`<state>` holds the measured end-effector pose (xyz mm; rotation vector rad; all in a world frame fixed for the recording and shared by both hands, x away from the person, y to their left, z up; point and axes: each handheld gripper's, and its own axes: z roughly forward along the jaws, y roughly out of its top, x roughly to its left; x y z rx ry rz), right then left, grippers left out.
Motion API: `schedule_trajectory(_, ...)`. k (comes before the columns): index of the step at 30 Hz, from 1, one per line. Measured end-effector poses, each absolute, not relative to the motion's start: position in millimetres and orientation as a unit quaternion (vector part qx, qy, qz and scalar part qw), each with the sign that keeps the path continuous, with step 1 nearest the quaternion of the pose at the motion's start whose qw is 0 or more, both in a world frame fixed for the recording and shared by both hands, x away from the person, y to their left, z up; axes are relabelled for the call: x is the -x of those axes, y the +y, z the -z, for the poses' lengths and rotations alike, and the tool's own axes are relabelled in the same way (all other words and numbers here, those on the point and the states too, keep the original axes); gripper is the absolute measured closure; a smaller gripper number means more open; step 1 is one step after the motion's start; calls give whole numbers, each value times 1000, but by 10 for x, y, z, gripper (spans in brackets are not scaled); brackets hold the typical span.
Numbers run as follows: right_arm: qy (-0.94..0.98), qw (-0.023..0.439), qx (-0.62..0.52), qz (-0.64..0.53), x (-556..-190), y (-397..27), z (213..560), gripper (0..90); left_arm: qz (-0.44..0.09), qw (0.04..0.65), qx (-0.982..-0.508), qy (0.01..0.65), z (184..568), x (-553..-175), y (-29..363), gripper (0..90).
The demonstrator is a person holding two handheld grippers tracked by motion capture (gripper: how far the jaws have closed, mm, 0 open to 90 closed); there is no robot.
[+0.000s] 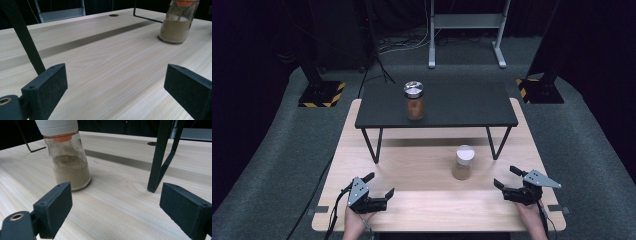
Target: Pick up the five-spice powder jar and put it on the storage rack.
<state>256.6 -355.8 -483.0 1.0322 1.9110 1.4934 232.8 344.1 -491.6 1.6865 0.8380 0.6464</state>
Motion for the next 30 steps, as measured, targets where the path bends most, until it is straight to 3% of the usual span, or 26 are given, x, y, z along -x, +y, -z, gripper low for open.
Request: schedule_trajectory(30,704,248,-380,-546,-2581,-3552,4819,96,-275,543,-712,352,4914,-2318,3436,44)
